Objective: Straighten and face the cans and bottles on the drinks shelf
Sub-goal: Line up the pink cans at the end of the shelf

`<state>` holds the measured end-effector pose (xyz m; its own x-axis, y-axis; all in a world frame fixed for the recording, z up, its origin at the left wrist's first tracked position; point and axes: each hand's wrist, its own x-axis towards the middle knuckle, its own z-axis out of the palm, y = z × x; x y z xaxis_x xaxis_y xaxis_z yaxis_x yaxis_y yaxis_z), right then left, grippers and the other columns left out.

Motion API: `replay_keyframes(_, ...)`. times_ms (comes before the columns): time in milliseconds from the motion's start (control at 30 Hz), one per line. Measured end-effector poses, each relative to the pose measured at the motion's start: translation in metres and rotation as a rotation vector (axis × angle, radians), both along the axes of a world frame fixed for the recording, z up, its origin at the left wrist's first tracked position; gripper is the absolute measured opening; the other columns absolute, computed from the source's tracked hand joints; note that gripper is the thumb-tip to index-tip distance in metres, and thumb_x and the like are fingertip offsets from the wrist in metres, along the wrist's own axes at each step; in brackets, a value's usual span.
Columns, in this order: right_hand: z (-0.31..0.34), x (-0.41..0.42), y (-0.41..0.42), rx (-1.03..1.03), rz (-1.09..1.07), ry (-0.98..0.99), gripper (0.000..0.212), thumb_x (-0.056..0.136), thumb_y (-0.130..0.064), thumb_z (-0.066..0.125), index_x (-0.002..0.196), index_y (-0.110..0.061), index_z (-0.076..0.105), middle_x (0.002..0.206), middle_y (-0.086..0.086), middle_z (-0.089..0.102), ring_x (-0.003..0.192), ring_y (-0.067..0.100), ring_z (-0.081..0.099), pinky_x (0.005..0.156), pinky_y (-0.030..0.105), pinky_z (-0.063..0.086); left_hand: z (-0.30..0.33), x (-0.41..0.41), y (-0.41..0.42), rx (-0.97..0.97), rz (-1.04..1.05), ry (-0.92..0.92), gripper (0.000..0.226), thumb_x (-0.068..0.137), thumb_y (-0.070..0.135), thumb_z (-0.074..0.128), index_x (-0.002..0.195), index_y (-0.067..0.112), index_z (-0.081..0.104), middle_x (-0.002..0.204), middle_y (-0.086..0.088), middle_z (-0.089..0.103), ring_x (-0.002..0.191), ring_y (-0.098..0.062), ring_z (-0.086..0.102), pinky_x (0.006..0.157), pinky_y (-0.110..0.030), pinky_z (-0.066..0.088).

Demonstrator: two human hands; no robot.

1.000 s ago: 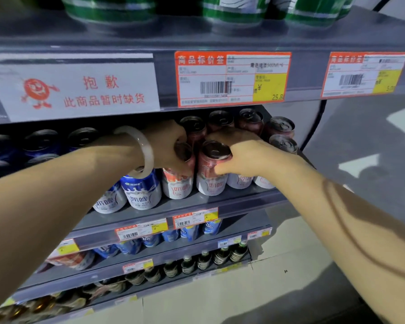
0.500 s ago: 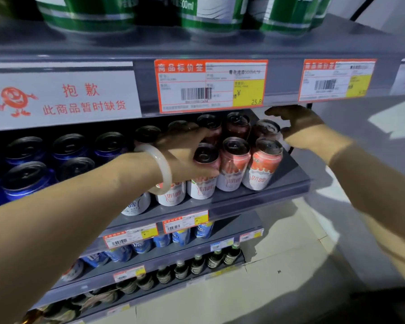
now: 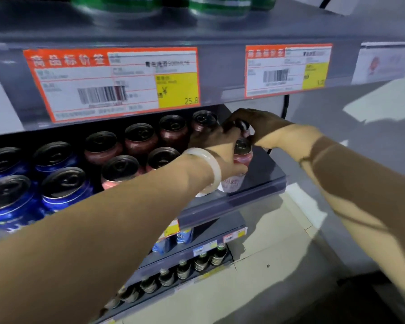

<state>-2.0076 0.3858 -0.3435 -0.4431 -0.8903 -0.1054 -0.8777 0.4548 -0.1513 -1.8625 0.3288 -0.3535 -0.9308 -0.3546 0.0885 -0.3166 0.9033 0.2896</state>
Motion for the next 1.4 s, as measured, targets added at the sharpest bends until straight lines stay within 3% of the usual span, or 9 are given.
replay_keyframes(100, 0.006, 0.003, 0.007, -0.039, -0.022, -0.077, 0.052, 0.081, -0.016, 0.064, 0.130, -0.019, 0.047, 0.132, 0.006, 0.051, 0.120, 0.026, 0.049, 0.097, 0.031, 0.038, -0.002, -0.001, -0.001, 0.075, 0.021, 0.038, 0.057, 0.075, 0.042, 0.066, 0.123, 0.020, 0.044, 0.121, -0.005, 0.053, 0.111, -0.028, 0.052, 0.095, -0.039, 0.043)
replay_keyframes(200, 0.013, 0.004, 0.009, 0.008, -0.027, -0.058, 0.072, 0.080, -0.021, 0.068, 0.141, -0.028, 0.032, 0.143, 0.007, 0.040, 0.130, 0.028, 0.040, 0.106, 0.033, 0.034, -0.001, 0.000, 0.002, 0.114, 0.029, 0.050, 0.053, 0.076, 0.039, 0.064, 0.122, 0.024, 0.042, 0.120, -0.001, 0.054, 0.111, -0.028, 0.052, 0.097, -0.038, 0.041)
replay_keyframes(367, 0.016, -0.001, 0.010, 0.065, -0.039, -0.069, 0.059, 0.075, -0.021, 0.073, 0.126, -0.031, 0.047, 0.118, 0.009, 0.047, 0.114, 0.031, 0.049, 0.099, 0.039, 0.042, 0.000, -0.005, 0.000, 0.105, 0.114, 0.048, 0.042, 0.075, 0.041, 0.064, 0.108, 0.018, 0.050, 0.111, -0.002, 0.056, 0.104, -0.026, 0.055, 0.090, -0.035, 0.044)
replay_keyframes(467, 0.020, -0.004, 0.022, 0.101, -0.090, -0.065, 0.065, 0.071, -0.015, 0.077, 0.127, -0.030, 0.047, 0.115, 0.005, 0.045, 0.114, 0.031, 0.048, 0.099, 0.041, 0.043, -0.002, -0.011, -0.003, 0.062, 0.168, -0.031, 0.049, 0.077, 0.040, 0.067, 0.114, 0.015, 0.048, 0.125, -0.008, 0.050, 0.115, -0.030, 0.048, 0.093, -0.038, 0.042)
replay_keyframes(600, 0.018, -0.006, 0.033, 0.103, -0.108, -0.103, 0.071, 0.075, -0.015, 0.074, 0.135, -0.032, 0.040, 0.130, 0.005, 0.043, 0.119, 0.031, 0.046, 0.101, 0.041, 0.042, -0.003, -0.014, -0.006, 0.063, 0.208, -0.057, 0.061, 0.076, 0.040, 0.070, 0.123, 0.012, 0.043, 0.134, -0.010, 0.044, 0.123, -0.032, 0.042, 0.096, -0.040, 0.041)
replay_keyframes(967, 0.023, -0.008, 0.039, 0.166, -0.140, -0.155, 0.075, 0.072, -0.017, 0.078, 0.134, -0.034, 0.039, 0.132, 0.001, 0.047, 0.116, 0.030, 0.051, 0.100, 0.044, 0.044, -0.001, -0.010, -0.015, 0.171, 0.116, -0.056, 0.067, 0.069, 0.046, 0.076, 0.118, 0.010, 0.047, 0.121, -0.009, 0.054, 0.108, -0.028, 0.053, 0.091, -0.040, 0.047)
replay_keyframes(1200, 0.024, 0.004, 0.040, 0.105, -0.240, -0.077, 0.064, 0.063, -0.051, 0.078, 0.115, -0.023, 0.054, 0.113, 0.002, 0.057, 0.099, 0.025, 0.057, 0.088, 0.037, 0.050, 0.001, -0.010, -0.010, 0.114, 0.160, -0.045, 0.071, 0.067, 0.057, 0.072, 0.111, 0.009, 0.047, 0.111, -0.007, 0.054, 0.097, -0.025, 0.054, 0.077, -0.033, 0.044)
replay_keyframes(1300, 0.024, 0.001, 0.045, 0.094, -0.238, -0.110, 0.079, 0.065, -0.048, 0.078, 0.132, -0.025, 0.042, 0.133, 0.005, 0.051, 0.115, 0.027, 0.052, 0.098, 0.039, 0.045, 0.002, -0.009, -0.012, 0.140, 0.129, -0.060, 0.074, 0.067, 0.061, 0.069, 0.115, 0.010, 0.045, 0.114, -0.008, 0.054, 0.099, -0.025, 0.055, 0.081, -0.034, 0.045)
replay_keyframes(1400, 0.025, 0.000, 0.047, 0.138, -0.171, -0.178, 0.087, 0.075, -0.027, 0.076, 0.143, -0.038, 0.024, 0.150, -0.001, 0.032, 0.130, 0.025, 0.042, 0.107, 0.041, 0.038, 0.004, -0.003, -0.020, 0.157, -0.003, -0.230, 0.084, 0.065, 0.046, 0.078, 0.130, 0.012, 0.036, 0.130, -0.008, 0.050, 0.114, -0.027, 0.051, 0.096, -0.037, 0.043)
